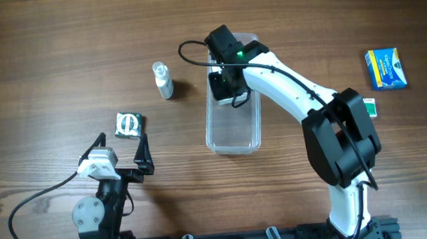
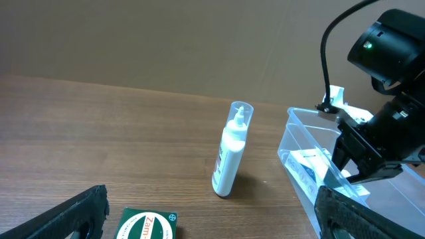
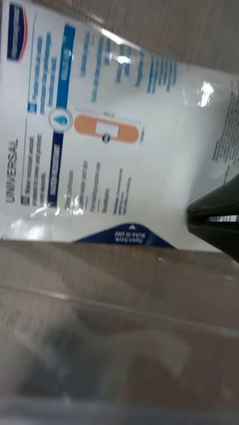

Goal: Pack container
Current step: 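Carry the Hansaplast box over the clear container and lower it in, then open the right gripper to release the box and lift away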

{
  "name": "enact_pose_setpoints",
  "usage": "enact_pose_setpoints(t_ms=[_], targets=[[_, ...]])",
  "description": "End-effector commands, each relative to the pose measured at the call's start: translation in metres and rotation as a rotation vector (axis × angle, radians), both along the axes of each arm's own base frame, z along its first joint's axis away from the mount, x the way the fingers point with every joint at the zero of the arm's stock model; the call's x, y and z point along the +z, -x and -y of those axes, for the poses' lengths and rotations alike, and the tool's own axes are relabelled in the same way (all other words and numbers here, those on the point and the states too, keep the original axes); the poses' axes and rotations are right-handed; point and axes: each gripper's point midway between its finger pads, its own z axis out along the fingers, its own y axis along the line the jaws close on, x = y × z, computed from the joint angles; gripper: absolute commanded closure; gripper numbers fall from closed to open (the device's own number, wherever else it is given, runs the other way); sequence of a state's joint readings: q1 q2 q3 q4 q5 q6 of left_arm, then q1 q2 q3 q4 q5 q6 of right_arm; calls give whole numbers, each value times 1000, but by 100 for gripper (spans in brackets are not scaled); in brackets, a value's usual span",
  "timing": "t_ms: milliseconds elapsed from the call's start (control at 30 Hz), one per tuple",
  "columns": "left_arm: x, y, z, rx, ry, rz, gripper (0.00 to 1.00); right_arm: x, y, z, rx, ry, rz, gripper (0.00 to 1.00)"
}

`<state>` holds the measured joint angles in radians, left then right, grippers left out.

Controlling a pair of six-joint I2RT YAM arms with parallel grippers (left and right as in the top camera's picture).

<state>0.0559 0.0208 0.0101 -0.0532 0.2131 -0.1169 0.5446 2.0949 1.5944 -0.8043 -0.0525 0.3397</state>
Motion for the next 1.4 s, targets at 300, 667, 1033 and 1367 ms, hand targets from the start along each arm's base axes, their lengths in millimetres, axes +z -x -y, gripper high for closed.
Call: enact_pose_setpoints(t_ms=[300,667,1033,1367], targets=[[-3,0,-3,13,-7,-8,0,-1,-12,1,-115,-2,24,96],[-3,0,-3,13,-7,-8,0,19,-35,74,-121,254,130,96],[-3,0,-3,13,-8,-8,0,22,-40,29,-70,15,116,96],[-3,0,-3,13,-7,-8,0,22,-25,2,-7,-35,88,96]])
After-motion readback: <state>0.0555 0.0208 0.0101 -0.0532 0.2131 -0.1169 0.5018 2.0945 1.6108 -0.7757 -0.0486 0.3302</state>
